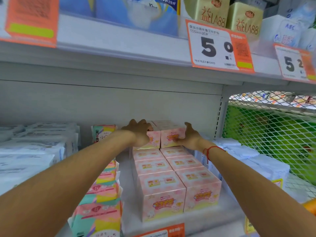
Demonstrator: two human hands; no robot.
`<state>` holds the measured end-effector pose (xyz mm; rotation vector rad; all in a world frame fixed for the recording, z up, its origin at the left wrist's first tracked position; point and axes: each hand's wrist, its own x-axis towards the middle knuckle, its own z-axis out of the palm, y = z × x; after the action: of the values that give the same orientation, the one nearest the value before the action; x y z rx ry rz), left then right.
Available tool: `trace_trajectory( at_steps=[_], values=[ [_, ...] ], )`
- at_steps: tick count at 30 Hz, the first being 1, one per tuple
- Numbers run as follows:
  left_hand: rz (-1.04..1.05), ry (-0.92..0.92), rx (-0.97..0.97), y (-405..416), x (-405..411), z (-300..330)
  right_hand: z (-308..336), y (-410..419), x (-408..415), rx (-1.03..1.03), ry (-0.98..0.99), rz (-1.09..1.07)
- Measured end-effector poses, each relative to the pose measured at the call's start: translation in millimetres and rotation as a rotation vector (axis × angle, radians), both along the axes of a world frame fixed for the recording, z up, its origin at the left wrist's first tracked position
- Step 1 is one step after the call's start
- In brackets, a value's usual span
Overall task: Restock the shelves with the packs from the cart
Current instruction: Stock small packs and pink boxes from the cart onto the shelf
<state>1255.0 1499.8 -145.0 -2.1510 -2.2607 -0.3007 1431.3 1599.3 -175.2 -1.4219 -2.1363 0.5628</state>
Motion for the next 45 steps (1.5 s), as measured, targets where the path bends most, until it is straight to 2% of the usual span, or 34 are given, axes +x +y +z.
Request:
trace_trajectory(
  at_steps=[2, 4, 6, 10, 13, 16, 21, 28, 31, 34, 39, 45],
  values=[
    [-0.005, 0.018, 0.003, 0.7, -0.8, 0.5, -3.8, 1.4, -2.7, 0.145, -0.057, 0.001],
    [-0.005, 0.020, 0.018, 2.8, -2.7, 0.1, -7.8, 0.0, -6.2, 0.373, -0.285, 0.012],
    [-0.001, 0.036, 0.055, 6.5, -6.4, -1.6, -8.2, -2.2, -9.3, 0.513, -0.389, 0.023],
    [0.013, 0.071, 0.177, 14.3, -10.6, -6.4, -4.8, -0.8, -11.5, 0.441, -0.314, 0.053],
    [0.005, 0.108, 0.252, 16.2, -9.2, -7.0, -4.1, -0.8, -11.4, 0.529, -0.365, 0.037],
    [0.001, 0.101, 0.210, 20.2, -10.5, -9.1, -7.5, -3.2, -10.7, 0.616, -0.408, 0.006],
    [0.042, -0.006, -0.002, 15.7, -7.9, 4.4, 3.5, -17.5, -8.4, 0.491, -0.393, 0.016],
    [0.048, -0.208, 0.085, -48.7, 7.1, 26.5, 26.9, -84.3, 20.9, 0.443, -0.433, 0.064],
    [0.025, -0.248, 0.127, -88.4, 13.6, 24.6, 30.9, -119.3, 35.7, 0.332, -0.404, 0.121],
    [0.014, -0.315, 0.157, -127.8, 21.0, 13.9, 33.0, -160.2, 43.2, 0.196, -0.267, 0.216],
    [-0.062, -0.459, 0.074, -197.1, 35.4, 1.3, 28.0, -241.0, 39.4, -0.039, -0.203, 0.401],
    [-0.094, -0.487, -0.028, -277.4, 50.6, -25.4, 2.6, -317.0, 44.2, -0.233, -0.440, 0.513]
  ],
)
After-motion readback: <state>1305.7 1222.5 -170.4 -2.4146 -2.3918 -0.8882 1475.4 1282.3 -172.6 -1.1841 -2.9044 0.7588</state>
